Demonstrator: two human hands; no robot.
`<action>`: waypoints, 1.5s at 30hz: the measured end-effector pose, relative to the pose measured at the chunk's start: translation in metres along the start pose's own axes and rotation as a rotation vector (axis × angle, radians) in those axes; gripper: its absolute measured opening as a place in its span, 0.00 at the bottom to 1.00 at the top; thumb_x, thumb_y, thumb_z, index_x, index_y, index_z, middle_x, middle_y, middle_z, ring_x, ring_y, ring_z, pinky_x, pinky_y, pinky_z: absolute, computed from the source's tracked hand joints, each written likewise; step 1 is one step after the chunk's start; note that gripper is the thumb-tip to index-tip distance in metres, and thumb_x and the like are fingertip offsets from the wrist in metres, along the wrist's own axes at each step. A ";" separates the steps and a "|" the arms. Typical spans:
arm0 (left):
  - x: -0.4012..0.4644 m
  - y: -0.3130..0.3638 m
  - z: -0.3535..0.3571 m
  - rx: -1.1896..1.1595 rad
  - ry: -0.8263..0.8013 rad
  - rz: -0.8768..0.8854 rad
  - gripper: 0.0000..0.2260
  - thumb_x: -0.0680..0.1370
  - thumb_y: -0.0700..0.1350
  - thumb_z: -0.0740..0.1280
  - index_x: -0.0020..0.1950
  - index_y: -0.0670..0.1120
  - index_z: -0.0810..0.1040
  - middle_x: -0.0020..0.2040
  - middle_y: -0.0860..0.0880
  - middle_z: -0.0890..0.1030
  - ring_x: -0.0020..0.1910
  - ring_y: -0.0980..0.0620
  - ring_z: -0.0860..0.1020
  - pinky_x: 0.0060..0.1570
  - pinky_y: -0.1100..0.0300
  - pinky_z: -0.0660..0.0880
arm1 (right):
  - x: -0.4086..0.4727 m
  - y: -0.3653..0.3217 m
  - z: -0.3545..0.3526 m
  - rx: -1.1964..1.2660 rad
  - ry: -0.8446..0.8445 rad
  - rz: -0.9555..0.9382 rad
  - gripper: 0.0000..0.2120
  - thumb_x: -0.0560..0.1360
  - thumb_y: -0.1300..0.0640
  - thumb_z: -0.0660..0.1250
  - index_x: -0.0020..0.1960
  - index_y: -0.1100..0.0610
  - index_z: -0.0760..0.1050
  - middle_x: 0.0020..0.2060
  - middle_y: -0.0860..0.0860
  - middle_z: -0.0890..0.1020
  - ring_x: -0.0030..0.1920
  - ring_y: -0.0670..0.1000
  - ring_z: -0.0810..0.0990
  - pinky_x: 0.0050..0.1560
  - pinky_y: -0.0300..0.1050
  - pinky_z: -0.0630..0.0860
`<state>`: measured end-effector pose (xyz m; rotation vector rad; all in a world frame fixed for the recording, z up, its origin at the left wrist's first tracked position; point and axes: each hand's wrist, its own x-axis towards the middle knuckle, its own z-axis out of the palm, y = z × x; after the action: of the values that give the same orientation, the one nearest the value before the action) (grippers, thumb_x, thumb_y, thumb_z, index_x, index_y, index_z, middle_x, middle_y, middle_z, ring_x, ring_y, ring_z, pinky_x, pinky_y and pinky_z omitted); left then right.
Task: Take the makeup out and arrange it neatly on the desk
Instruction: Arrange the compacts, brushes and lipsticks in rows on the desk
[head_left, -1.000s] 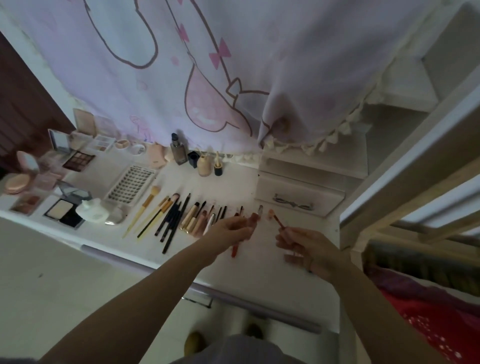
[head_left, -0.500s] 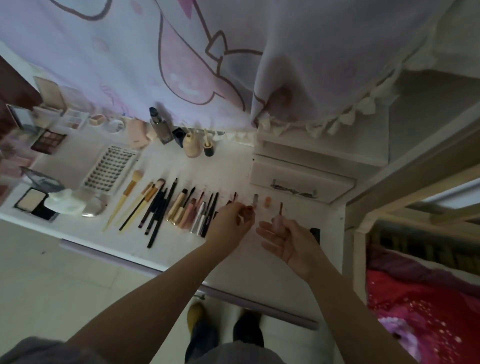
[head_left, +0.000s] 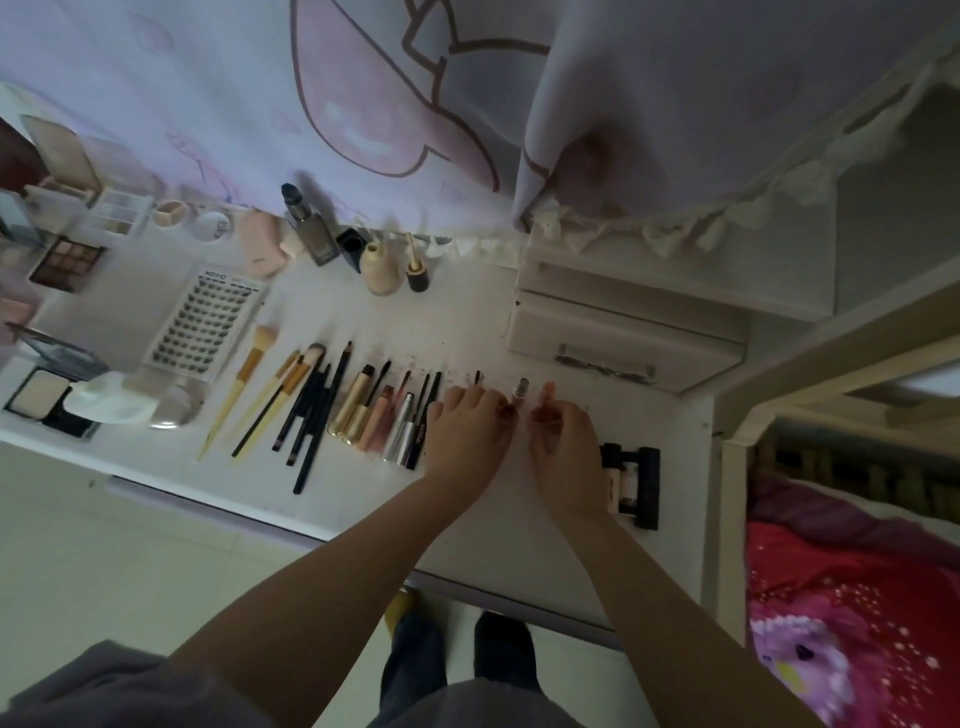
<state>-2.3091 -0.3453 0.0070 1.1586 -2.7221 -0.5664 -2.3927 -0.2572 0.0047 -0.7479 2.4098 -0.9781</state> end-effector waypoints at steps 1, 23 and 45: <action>0.001 -0.001 0.002 -0.005 0.013 0.011 0.09 0.75 0.49 0.67 0.49 0.45 0.79 0.47 0.47 0.80 0.50 0.42 0.76 0.49 0.50 0.69 | 0.000 0.000 0.001 -0.020 -0.014 -0.016 0.11 0.78 0.56 0.62 0.59 0.60 0.73 0.54 0.54 0.77 0.54 0.53 0.76 0.55 0.44 0.73; -0.028 0.088 0.033 0.124 -0.428 -0.096 0.14 0.80 0.50 0.55 0.63 0.45 0.67 0.60 0.46 0.76 0.58 0.45 0.75 0.57 0.52 0.66 | 0.024 0.001 -0.059 -0.638 -0.415 0.057 0.11 0.79 0.57 0.58 0.55 0.63 0.74 0.51 0.59 0.80 0.50 0.57 0.78 0.41 0.42 0.67; -0.067 0.035 -0.106 -0.368 -0.339 0.259 0.15 0.83 0.49 0.51 0.67 0.46 0.66 0.36 0.57 0.72 0.31 0.62 0.70 0.35 0.65 0.65 | -0.040 -0.081 -0.121 -0.048 -0.630 -0.184 0.10 0.79 0.48 0.59 0.45 0.52 0.73 0.32 0.48 0.73 0.28 0.44 0.68 0.29 0.37 0.66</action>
<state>-2.2581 -0.3057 0.1203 0.6591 -2.7938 -1.2524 -2.4050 -0.2218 0.1507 -1.1154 1.8421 -0.6212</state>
